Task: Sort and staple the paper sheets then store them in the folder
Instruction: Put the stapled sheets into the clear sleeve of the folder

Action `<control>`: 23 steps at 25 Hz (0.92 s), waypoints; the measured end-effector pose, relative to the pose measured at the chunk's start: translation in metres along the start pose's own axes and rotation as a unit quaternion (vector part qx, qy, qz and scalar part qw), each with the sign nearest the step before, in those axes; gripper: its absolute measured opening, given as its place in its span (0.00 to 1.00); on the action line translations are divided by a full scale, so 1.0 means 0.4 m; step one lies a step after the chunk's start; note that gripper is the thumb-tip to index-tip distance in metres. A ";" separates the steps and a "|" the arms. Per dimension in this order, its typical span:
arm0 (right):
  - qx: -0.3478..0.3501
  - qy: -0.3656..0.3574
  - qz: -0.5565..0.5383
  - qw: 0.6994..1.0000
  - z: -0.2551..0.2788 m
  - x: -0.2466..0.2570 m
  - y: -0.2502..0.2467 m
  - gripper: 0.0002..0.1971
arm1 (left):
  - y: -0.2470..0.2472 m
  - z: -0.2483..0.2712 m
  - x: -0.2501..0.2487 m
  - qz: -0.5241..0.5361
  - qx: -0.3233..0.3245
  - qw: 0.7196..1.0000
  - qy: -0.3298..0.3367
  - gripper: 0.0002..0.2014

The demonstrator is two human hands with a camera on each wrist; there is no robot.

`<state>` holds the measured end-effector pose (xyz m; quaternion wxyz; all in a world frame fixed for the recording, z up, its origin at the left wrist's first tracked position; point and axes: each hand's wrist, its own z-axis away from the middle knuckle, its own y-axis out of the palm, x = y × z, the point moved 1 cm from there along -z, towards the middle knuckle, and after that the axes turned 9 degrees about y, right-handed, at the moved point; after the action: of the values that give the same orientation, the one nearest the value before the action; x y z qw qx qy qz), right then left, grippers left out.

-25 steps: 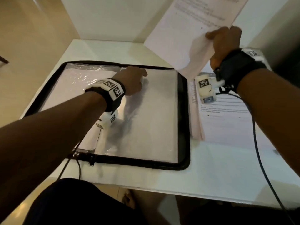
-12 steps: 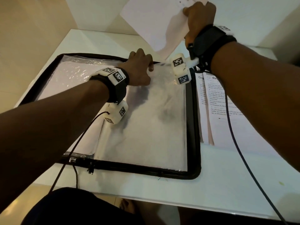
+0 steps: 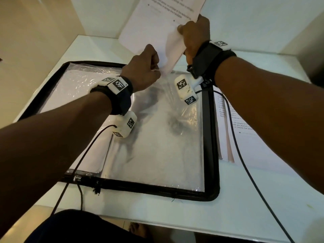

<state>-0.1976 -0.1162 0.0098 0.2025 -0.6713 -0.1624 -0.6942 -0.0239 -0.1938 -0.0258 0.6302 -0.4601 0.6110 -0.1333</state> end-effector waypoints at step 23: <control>0.094 0.039 0.212 0.972 -0.003 0.024 -0.105 0.24 | -0.058 -0.035 0.070 -0.132 -0.014 0.991 -0.008 0.10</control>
<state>-0.2198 -0.0810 0.0214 0.4132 -0.6406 -0.0728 -0.6431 -0.0213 -0.2327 -0.0243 0.6054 -0.5466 0.5418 -0.2027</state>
